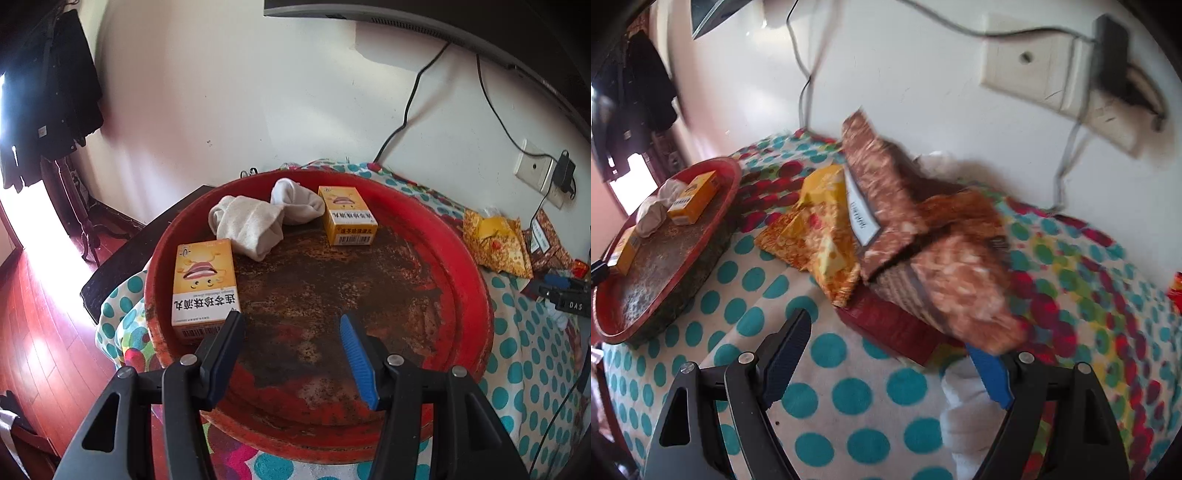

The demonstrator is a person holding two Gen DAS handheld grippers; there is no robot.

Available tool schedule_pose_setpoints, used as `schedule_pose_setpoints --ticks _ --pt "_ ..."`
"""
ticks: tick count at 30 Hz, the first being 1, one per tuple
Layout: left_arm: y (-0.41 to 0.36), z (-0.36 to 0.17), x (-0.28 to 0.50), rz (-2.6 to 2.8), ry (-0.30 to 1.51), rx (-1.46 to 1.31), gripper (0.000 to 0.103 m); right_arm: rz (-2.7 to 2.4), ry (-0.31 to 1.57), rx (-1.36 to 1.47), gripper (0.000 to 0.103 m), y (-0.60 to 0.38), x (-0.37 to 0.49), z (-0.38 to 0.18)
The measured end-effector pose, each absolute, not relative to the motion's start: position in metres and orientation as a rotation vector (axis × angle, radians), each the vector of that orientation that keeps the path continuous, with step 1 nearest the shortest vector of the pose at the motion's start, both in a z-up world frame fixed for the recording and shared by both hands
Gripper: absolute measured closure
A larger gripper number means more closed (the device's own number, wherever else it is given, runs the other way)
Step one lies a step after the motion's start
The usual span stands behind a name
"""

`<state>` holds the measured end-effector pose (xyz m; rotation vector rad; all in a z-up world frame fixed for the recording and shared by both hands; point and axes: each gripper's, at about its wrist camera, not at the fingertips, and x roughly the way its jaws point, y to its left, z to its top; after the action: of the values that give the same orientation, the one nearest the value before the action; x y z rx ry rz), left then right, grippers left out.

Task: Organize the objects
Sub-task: 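Grasp the rolled white sock on the bedspread with the right tool, then grasp the dark red medicine box with the left tool while the right holds the sock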

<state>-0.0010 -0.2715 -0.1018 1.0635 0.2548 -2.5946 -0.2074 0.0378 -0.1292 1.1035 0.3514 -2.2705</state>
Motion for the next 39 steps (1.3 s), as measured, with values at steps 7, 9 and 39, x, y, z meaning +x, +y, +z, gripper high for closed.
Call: schedule_pose_setpoints --ticks 7,9,39 --pt "-0.261 -0.099 0.001 -2.608 0.174 1.031 0.047 -2.044 0.257 1.06 0.02 0.021 -0.167 -0.125" --pt "-0.257 -0.098 0.001 -2.61 0.158 1.03 0.047 -2.047 0.277 1.02 0.021 0.022 -0.151 -0.12" --pt "-0.047 -0.094 -0.1 -2.755 0.217 1.457 0.047 -2.49 0.308 1.096 0.078 0.148 -0.151 -0.144"
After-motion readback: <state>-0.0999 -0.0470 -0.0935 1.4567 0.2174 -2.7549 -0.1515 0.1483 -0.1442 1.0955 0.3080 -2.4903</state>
